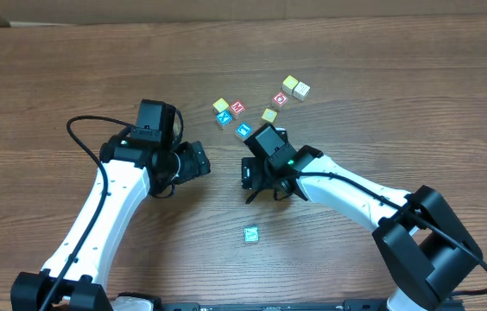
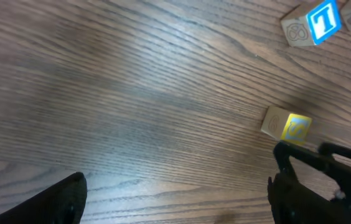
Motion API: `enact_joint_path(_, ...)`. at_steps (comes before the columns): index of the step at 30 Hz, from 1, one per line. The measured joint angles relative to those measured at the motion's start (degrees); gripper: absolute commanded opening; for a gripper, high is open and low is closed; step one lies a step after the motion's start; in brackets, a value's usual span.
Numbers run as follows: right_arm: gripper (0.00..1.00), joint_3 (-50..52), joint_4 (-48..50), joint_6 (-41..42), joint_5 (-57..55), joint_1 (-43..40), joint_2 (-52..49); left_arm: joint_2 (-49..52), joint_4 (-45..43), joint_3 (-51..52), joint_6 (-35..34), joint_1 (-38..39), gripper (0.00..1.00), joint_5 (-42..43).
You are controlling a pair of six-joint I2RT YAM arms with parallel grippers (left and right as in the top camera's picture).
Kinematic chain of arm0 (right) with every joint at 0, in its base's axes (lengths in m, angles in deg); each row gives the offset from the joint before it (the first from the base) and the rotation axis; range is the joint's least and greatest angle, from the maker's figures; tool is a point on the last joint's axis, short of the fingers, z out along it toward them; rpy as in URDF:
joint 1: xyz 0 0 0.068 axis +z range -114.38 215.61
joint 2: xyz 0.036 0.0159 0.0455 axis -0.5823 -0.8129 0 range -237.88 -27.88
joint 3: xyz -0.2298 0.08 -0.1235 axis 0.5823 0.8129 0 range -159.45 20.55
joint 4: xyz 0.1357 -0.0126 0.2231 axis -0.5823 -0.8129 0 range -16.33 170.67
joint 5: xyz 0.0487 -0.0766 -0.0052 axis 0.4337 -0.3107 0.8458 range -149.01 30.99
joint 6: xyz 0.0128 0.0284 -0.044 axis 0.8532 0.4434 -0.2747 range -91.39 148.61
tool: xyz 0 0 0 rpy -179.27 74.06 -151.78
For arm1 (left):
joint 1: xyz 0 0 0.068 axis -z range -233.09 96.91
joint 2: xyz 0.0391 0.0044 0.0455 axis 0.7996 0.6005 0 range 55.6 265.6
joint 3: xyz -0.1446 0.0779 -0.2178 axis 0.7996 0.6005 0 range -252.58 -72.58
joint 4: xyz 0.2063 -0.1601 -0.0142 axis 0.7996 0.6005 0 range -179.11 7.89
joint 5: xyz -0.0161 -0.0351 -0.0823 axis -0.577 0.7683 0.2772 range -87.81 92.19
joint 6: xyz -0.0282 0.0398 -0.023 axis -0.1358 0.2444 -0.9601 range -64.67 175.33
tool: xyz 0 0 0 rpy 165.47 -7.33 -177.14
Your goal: Flip 5 blocks
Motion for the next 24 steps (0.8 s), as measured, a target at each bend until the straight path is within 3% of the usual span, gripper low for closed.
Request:
enact_joint_path(6, 0.93, -8.44, -15.19, 3.80, -8.26, -2.95, 1.05, 5.60, -4.52, 0.00, 1.64, 3.74, 0.79, 1.68)
enact_joint_path(10, 0.93, -13.42, -21.18, 4.90, -11.13, -9.14, 7.74, 10.16, -10.91, 0.00, 2.25, 6.12, 0.79, 4.81)
enact_joint_path(16, 0.93, -14.78, -26.12, 2.60, -7.19, -20.85, 17.68, 14.29, -17.16, -0.04, 2.21, 9.53, 0.75, 8.00)
enact_joint_path(24, 0.93, -14.78, -31.43, -1.64, -0.31, -30.21, 19.21, 21.94, -18.99, -3.43, 2.21, 14.29, 0.66, 10.16)
